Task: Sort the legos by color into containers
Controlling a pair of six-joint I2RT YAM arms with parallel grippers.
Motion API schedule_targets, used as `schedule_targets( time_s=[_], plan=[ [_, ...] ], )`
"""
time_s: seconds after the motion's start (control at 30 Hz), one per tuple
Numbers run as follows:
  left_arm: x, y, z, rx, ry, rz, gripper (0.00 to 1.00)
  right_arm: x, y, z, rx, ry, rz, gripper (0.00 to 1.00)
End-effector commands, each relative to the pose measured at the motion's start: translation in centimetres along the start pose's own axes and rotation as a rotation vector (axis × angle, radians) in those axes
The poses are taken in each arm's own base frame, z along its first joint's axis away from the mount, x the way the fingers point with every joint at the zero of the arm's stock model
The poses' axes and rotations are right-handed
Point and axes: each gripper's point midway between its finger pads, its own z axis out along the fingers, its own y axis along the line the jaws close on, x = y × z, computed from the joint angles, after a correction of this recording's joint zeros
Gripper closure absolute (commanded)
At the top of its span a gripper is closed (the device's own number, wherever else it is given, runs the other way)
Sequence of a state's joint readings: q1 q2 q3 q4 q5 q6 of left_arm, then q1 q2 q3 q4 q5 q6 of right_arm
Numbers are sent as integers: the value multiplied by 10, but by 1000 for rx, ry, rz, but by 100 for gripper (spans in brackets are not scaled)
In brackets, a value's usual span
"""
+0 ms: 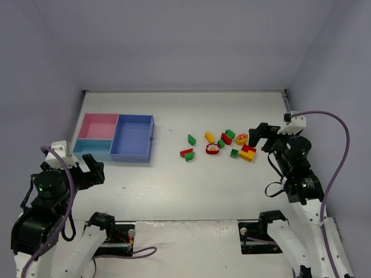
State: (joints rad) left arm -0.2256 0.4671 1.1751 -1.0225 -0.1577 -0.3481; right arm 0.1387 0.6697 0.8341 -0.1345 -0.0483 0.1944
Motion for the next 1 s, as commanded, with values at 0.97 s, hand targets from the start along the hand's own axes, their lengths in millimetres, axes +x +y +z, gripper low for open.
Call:
schedule_targets(
  time_s=[0.97],
  plan=[
    [33, -259, 192, 405, 432, 86, 14, 13, 8, 46, 29, 149, 90, 0]
  ],
)
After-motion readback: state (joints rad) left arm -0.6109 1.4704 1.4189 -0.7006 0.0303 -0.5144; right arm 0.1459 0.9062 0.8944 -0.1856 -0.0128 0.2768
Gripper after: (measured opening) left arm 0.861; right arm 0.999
